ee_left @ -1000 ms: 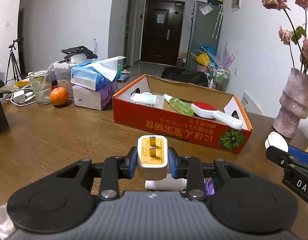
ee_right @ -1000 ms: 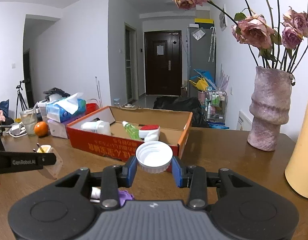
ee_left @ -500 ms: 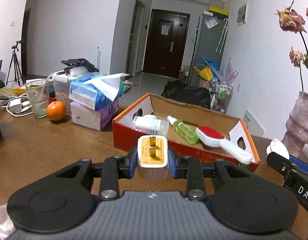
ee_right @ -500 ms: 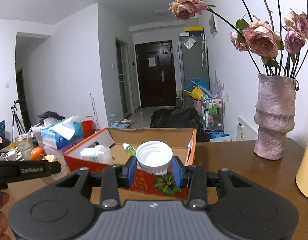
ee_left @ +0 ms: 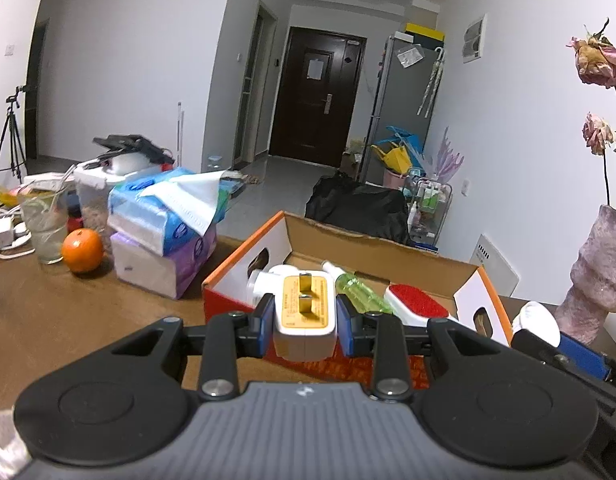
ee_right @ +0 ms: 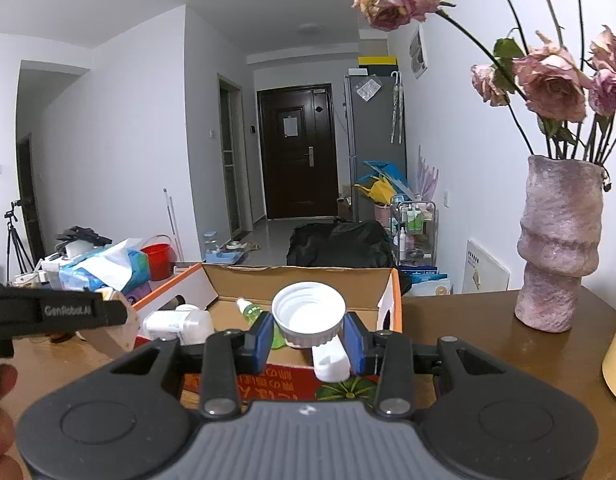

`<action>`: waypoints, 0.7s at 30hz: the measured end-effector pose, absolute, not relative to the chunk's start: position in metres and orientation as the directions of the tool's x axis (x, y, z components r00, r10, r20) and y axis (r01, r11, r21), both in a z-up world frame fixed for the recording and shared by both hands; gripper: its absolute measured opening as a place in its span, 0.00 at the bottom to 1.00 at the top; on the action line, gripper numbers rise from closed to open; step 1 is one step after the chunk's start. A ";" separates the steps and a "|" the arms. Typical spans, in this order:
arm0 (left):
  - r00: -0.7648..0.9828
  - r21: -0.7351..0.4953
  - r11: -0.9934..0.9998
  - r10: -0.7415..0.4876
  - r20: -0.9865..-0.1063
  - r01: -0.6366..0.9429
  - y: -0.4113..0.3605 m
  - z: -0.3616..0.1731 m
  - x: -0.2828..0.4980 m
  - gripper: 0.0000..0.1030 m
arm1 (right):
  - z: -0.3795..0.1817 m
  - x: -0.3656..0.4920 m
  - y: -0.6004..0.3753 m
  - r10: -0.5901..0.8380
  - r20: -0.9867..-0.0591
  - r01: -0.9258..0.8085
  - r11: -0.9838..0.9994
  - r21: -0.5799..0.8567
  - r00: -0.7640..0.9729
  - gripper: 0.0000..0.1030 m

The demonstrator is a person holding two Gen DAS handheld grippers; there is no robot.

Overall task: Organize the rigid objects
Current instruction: 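Lower the adapter with left tool while right tool lowers white cap into box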

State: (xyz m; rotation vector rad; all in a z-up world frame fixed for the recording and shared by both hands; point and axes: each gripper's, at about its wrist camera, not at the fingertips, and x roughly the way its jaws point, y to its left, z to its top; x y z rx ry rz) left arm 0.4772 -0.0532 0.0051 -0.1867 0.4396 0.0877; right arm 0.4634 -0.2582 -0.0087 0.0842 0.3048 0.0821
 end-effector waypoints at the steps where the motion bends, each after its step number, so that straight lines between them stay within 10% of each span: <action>1: 0.903 -0.158 0.980 0.042 -0.427 -0.120 -0.053 0.006 0.481 0.32 | -0.009 0.466 -0.257 0.091 -0.295 -0.066 0.993 0.094 0.951 0.36; 21: 0.925 -0.054 0.995 0.057 -0.375 -0.083 -0.069 0.011 0.546 0.32 | -0.012 0.533 -0.240 0.067 -0.316 -0.043 0.996 0.082 0.947 0.36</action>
